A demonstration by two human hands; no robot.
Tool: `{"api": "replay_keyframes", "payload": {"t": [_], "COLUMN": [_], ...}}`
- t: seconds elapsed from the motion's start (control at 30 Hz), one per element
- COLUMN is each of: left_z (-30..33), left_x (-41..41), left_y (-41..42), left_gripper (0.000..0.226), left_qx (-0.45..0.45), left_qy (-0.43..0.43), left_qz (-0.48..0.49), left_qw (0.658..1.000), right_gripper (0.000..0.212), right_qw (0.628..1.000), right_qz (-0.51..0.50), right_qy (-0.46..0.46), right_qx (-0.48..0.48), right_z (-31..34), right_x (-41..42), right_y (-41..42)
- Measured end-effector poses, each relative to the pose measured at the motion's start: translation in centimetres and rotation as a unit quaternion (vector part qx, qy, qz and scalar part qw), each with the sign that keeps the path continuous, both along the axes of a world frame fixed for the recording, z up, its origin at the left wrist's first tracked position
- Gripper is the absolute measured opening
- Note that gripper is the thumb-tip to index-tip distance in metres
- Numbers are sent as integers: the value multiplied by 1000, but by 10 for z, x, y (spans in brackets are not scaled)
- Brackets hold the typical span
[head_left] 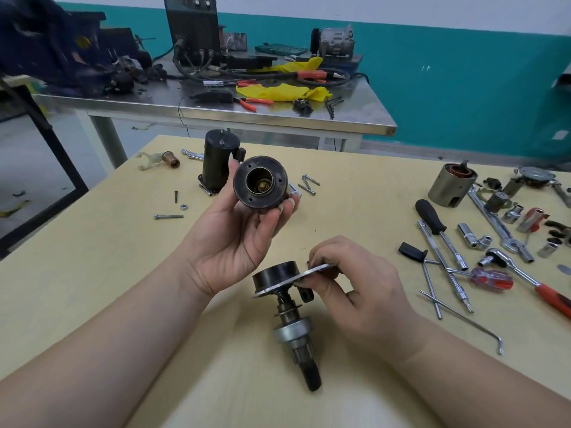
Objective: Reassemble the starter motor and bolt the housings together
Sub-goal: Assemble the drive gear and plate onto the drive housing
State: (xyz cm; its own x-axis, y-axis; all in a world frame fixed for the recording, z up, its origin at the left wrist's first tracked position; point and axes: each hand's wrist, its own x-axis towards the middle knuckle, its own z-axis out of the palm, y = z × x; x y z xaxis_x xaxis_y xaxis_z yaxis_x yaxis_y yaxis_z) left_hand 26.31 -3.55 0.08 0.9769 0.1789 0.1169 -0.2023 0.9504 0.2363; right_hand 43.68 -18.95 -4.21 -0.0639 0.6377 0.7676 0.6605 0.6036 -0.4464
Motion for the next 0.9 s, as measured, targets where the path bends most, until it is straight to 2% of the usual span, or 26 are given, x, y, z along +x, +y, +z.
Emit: {"api": "replay_keyframes", "payload": {"t": [0.13,0.27,0.43,0.53,0.63,0.73,0.9], "left_z": [1,4,3,2,-1,0,0], "left_x": [6,8,8,8,9,10,7], "left_y": [-2,-6,-9,-12,-14,-16,-19], "left_gripper": [72,67,60,51,65,63,60], "left_qx": [39,55,83,157,213,277,308], "left_qy": [94,129,126,108,73,56,66], "left_qz": [105,151,178,221,254,263,257], "left_qw": [989,979,972,957,941,922,914], "right_gripper": [13,13,14,15,15,9,13], "right_qw": [1000,1000,1000,999,999,999,999], "right_qz": [-1,-6,-11,-14,-20,-23,-34], "right_qy": [0,-4,-10,-12,-10,-7,-7], "right_qx": [-13,-21,-25,-27,-31,-34,-42], "right_z": [-1,-2,-1,-2,-3,-4,-6], "right_x": [0,1,1,1,1,1,2], "right_y": [0,-1,0,-1,-1,0,0]}}
